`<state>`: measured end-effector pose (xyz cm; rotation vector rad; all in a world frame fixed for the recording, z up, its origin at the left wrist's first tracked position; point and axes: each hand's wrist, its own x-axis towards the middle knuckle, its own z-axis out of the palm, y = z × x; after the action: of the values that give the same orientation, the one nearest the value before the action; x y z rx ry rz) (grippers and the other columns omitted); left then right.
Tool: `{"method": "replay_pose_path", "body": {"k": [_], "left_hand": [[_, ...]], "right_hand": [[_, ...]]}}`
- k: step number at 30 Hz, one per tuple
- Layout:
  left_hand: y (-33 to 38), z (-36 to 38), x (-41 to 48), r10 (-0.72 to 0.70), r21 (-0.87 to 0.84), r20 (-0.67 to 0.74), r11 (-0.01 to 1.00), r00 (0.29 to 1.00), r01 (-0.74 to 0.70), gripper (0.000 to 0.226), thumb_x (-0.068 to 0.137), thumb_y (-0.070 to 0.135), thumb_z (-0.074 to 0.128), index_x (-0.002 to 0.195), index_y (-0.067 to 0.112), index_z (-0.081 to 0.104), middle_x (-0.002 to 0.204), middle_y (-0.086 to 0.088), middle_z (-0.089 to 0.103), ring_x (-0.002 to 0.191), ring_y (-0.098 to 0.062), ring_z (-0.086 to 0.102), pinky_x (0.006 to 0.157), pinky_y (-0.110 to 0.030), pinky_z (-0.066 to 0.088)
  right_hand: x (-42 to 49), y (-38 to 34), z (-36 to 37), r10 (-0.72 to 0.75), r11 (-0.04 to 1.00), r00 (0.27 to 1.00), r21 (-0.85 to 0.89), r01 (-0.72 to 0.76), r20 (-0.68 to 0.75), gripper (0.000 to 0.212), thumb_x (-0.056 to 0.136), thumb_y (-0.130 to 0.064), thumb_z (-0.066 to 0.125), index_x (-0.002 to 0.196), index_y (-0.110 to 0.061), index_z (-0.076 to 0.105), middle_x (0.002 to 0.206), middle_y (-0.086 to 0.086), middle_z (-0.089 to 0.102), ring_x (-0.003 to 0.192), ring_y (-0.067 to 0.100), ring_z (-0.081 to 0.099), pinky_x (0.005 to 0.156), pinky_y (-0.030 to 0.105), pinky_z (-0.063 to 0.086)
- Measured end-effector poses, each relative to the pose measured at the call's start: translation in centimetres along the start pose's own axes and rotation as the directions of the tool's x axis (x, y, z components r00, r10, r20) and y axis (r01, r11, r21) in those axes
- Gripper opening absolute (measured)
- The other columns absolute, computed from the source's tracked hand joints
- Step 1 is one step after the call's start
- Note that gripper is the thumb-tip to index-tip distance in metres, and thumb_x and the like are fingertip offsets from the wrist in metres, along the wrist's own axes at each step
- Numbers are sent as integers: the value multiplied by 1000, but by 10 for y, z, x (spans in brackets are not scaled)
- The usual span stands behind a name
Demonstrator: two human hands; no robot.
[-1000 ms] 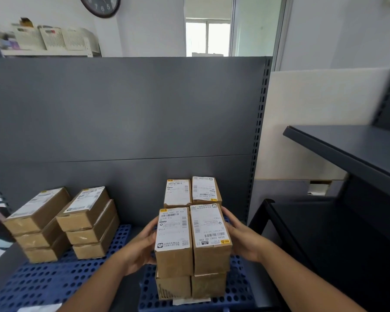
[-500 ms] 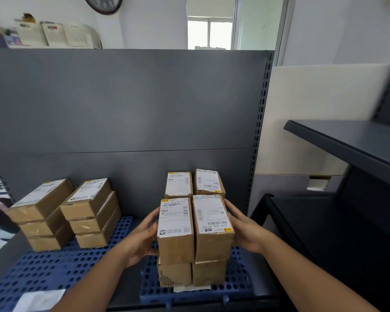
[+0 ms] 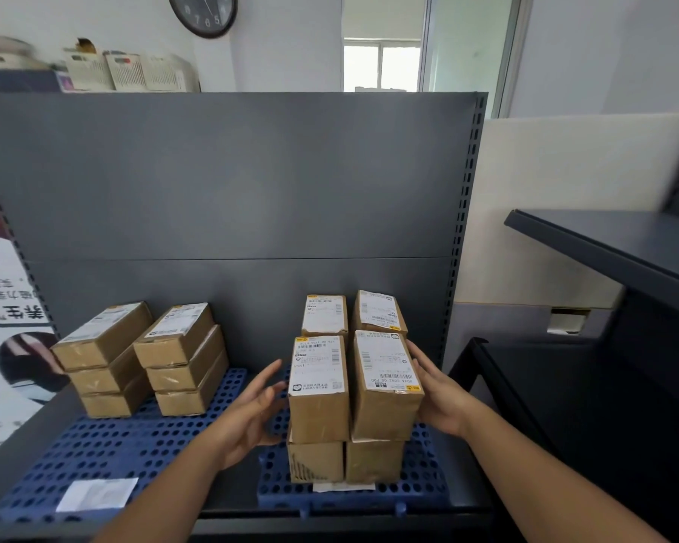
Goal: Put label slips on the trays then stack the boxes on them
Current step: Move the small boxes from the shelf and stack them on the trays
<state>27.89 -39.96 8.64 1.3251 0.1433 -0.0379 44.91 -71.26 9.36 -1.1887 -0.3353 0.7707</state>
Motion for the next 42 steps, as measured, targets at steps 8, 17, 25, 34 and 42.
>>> {"method": "replay_pose_path", "body": {"k": [8,17,25,34,42], "left_hand": [[8,8,-6,31,22,17,999,999,-31,74,75,51,75,140,53,39,150,5,44,139,-27,38,98,-71,38],[13,14,-3,29,84,57,996,998,-34,72,73,57,72,138,55,39,141,12,55,131,-26,49,94,-67,45],[13,11,6,55,45,2,997,998,-56,67,83,49,60,144,47,34,145,6,50,132,-26,48,99,-71,38],[4,4,11,37,19,-8,999,999,-37,76,77,53,65,145,43,34,146,3,50,132,-28,48,100,-71,38],[4,9,7,25,77,54,997,998,-29,83,68,60,77,141,48,39,141,6,56,130,-26,51,97,-68,42]], "right_hand": [[-3,-2,18,-29,996,1000,-81,29,0,59,92,-43,64,142,-53,35,142,-5,55,129,30,51,88,55,53],[-8,-10,38,-14,979,1000,-202,13,-4,61,88,-55,61,143,-50,36,145,-1,51,136,28,41,103,60,42],[-9,-11,31,-38,986,999,-163,40,19,54,92,-52,56,142,-50,37,141,0,56,130,30,50,104,64,40],[-7,-6,24,-44,992,999,-120,45,13,50,95,-48,52,142,-50,37,140,2,57,130,31,50,104,65,39],[-9,6,28,-39,984,999,-175,35,-15,56,95,-40,61,144,-50,35,150,-9,45,132,25,47,91,53,54]]}}
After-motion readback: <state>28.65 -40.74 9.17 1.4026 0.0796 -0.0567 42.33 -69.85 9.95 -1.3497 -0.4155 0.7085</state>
